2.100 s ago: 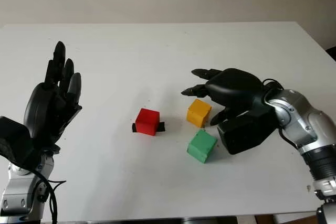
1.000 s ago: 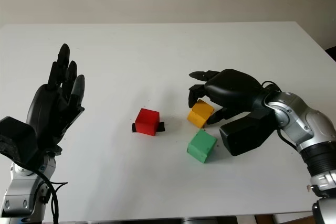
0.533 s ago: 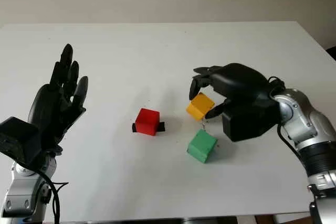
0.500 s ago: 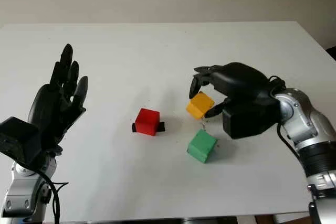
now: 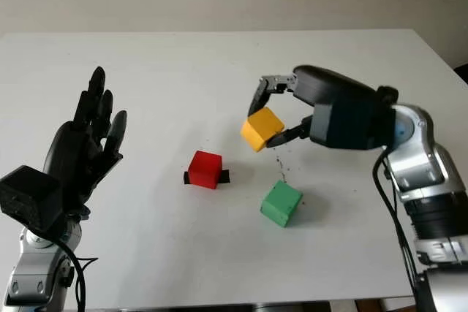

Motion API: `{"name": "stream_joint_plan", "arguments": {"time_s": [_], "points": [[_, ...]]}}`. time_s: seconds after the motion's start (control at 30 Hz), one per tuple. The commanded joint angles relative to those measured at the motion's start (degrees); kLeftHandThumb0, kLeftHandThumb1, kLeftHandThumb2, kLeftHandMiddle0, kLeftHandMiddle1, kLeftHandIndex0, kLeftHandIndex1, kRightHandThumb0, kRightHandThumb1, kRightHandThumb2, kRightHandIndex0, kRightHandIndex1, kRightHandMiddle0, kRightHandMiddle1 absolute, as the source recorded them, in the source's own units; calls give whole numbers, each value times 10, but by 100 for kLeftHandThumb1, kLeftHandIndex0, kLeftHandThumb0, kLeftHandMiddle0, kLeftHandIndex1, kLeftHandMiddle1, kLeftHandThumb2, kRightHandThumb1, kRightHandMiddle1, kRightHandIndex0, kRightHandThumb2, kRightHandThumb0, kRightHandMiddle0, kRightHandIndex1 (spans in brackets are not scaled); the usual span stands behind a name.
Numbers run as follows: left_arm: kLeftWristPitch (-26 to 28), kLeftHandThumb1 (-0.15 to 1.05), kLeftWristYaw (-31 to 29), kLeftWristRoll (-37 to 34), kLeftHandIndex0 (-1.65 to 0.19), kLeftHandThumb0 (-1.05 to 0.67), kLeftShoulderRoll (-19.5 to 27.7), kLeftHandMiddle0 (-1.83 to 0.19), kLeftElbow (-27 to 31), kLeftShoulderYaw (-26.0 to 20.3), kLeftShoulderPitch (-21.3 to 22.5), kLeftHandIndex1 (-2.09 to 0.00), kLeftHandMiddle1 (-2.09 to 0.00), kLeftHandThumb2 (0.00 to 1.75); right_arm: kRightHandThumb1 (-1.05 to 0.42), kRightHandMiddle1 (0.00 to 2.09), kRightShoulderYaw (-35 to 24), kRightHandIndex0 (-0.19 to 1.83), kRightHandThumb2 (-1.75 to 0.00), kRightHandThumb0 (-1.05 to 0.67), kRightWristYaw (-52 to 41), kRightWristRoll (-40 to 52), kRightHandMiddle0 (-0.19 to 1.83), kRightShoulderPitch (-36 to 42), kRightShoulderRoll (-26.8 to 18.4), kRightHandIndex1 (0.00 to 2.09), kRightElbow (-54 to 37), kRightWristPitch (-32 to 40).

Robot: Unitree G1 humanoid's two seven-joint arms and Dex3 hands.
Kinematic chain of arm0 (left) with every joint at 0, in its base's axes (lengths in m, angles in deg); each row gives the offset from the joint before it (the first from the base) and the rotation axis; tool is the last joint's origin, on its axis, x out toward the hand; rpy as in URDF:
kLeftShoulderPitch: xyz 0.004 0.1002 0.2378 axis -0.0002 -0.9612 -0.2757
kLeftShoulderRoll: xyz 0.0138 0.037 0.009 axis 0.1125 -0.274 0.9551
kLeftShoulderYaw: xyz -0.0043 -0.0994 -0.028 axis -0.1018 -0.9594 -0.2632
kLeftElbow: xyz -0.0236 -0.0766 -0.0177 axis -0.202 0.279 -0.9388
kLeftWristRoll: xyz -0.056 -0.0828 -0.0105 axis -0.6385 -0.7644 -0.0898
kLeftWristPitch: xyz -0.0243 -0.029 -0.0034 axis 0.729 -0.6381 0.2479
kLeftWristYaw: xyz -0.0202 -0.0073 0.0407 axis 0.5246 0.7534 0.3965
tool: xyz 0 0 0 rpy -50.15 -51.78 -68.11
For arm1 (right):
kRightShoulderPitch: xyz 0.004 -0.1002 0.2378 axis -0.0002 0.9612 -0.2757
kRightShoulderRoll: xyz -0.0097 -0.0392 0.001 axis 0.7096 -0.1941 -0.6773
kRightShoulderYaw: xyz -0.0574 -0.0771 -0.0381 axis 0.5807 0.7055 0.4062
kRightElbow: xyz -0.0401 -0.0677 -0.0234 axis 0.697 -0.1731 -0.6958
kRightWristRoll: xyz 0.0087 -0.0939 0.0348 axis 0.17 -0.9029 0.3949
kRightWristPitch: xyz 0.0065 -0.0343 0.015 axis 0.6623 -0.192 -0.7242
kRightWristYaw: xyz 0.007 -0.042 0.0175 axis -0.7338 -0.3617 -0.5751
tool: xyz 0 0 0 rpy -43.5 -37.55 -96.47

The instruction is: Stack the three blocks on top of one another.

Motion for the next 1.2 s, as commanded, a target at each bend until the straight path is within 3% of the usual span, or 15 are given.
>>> {"name": "stream_joint_plan", "arguments": {"time_s": [0.0, 0.47, 0.73, 0.87, 1.17], "points": [[1, 105, 4, -2, 10, -68, -6, 10, 13, 4, -2, -6, -5, 52, -92, 140, 3, 25, -5, -41, -18, 16, 42, -26, 17, 5, -20, 36], [-3, 105, 14, 6, 10, -69, -17, 10, 28, 11, -19, -6, -6, 52, -96, 158, 16, 26, -6, -43, 39, 43, 26, 45, 127, 5, -239, 415], [-2, 105, 14, 1, 10, -67, -18, 11, 24, 12, -18, -5, -5, 52, -96, 159, 25, 23, -5, -44, 53, 61, 27, 63, 139, 4, -252, 439], [-3, 105, 16, 3, 10, -67, -19, 10, 26, 14, -20, -6, -6, 52, -96, 160, 38, 23, -5, -41, 85, 47, 26, 59, 151, 5, -267, 486], [-2, 105, 22, 6, 9, -68, -24, 9, 29, 19, -22, -6, -6, 53, -98, 165, 43, 22, -6, -40, 171, 39, 19, 82, 208, 4, -312, 569]]}}
